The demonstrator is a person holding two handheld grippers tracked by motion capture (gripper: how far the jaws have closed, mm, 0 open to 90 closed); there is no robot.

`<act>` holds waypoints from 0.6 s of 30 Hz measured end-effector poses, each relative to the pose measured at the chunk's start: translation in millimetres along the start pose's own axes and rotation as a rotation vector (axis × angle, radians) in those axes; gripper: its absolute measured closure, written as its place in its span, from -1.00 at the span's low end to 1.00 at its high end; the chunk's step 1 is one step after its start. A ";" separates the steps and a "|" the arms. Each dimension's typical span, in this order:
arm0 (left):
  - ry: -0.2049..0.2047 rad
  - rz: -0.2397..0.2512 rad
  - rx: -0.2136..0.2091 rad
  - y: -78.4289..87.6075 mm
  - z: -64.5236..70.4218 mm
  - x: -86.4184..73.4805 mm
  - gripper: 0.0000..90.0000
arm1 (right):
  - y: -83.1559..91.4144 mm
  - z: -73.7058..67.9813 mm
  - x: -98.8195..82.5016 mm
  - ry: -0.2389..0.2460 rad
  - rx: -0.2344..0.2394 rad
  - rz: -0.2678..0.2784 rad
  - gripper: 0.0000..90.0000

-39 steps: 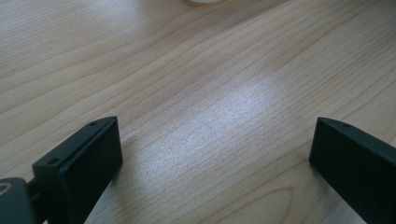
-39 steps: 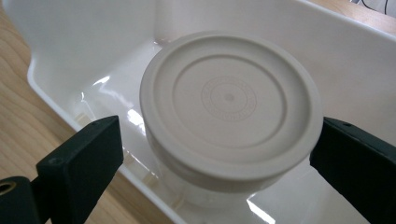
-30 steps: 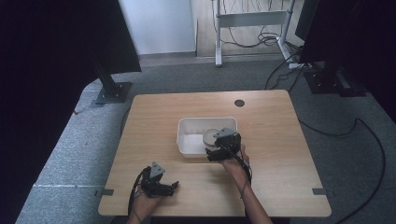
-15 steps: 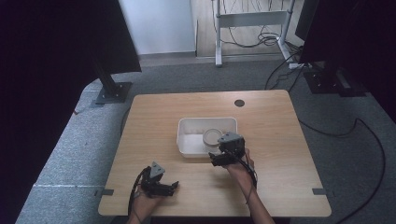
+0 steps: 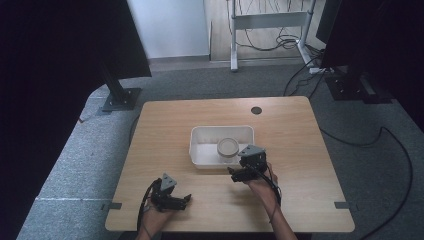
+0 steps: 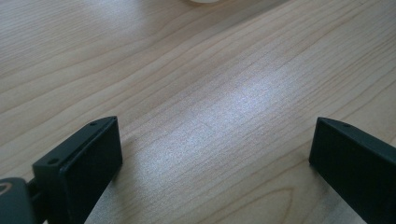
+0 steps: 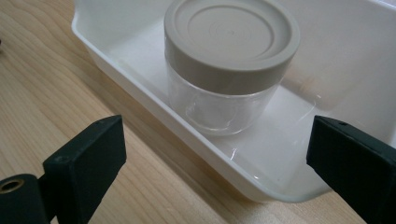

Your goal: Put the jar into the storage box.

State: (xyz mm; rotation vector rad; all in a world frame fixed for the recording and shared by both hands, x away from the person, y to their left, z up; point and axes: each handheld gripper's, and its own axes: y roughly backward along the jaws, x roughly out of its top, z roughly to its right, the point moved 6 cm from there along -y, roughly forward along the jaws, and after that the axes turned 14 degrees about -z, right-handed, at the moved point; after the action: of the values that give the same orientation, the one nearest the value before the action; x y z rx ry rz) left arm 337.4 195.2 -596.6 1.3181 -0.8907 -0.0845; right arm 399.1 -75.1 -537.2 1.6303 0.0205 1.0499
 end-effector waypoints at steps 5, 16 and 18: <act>-0.002 -0.002 0.000 0.1 -0.1 -0.2 -0.95 | 5.5 0.2 -4.2 -0.006 0.001 0.008 -0.91; 0.001 0.001 0.000 0.0 0.1 0.0 -0.95 | 15.6 3.3 -12.5 -0.011 0.000 0.023 -0.91; 0.003 0.002 -0.001 -0.1 0.2 0.1 -0.95 | 17.2 4.1 -14.3 -0.011 0.000 0.024 -0.91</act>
State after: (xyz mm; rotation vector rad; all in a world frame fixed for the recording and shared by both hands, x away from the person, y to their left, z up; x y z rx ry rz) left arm 337.4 195.0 -596.6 1.3164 -0.8896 -0.0816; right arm 384.6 -91.9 -532.2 1.6395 -0.0066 1.0593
